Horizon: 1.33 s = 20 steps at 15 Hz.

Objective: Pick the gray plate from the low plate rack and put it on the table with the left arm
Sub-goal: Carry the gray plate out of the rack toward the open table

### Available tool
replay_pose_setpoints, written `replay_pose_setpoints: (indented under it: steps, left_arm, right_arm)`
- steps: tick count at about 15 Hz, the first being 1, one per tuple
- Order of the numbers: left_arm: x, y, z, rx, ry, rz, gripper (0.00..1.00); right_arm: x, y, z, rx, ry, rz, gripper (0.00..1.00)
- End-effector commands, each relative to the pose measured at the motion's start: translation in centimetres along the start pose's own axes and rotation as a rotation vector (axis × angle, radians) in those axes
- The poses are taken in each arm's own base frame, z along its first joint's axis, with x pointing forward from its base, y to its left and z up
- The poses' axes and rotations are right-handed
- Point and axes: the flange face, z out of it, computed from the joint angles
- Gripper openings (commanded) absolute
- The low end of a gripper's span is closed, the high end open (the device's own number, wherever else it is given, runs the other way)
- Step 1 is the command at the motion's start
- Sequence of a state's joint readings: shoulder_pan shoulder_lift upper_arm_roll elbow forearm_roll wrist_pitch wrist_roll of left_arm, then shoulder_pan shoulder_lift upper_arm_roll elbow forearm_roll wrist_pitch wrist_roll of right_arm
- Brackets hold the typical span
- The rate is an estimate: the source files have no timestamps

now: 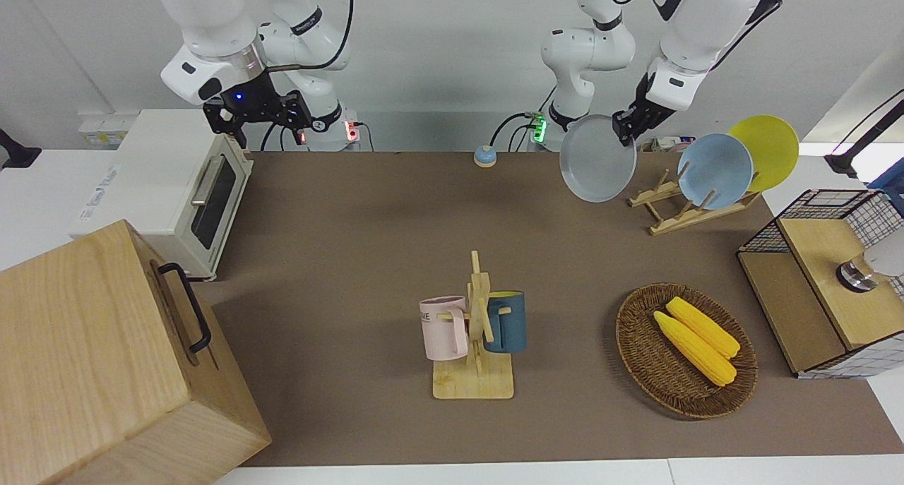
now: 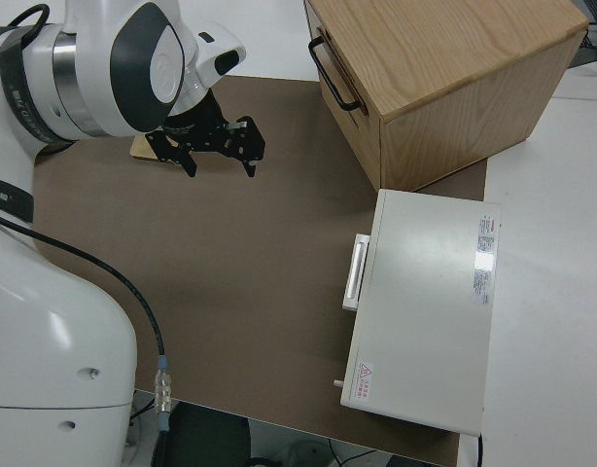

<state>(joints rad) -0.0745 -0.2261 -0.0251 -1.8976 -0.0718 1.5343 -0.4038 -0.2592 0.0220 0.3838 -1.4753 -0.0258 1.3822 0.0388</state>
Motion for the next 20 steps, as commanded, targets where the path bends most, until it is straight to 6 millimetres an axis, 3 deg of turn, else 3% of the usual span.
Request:
replay_pose_setpoints:
  steps: [1, 8, 14, 20]
  left_arm:
    - [-0.1, 0.0, 1.6, -0.014, -0.043, -0.013, 0.07]
    - [2.1, 0.1, 9.2, -0.012, -0.035, -0.021, 0.07]
    - [3.2, 1.4, 13.1, 0.007, -0.053, -0.008, 0.07]
    - [3.9, 2.2, 14.9, 0.022, -0.068, -0.007, 0.07]
  right_arm:
    - [-0.2, 0.2, -0.3, -0.007, -0.003, 0.015, 0.983]
    - [-0.2, 0.2, -0.3, -0.006, -0.001, 0.015, 0.983]
    - [-0.2, 0.2, -0.3, -0.007, -0.003, 0.015, 0.983]
    - [-0.2, 0.3, -0.3, -0.006, -0.001, 0.017, 0.983]
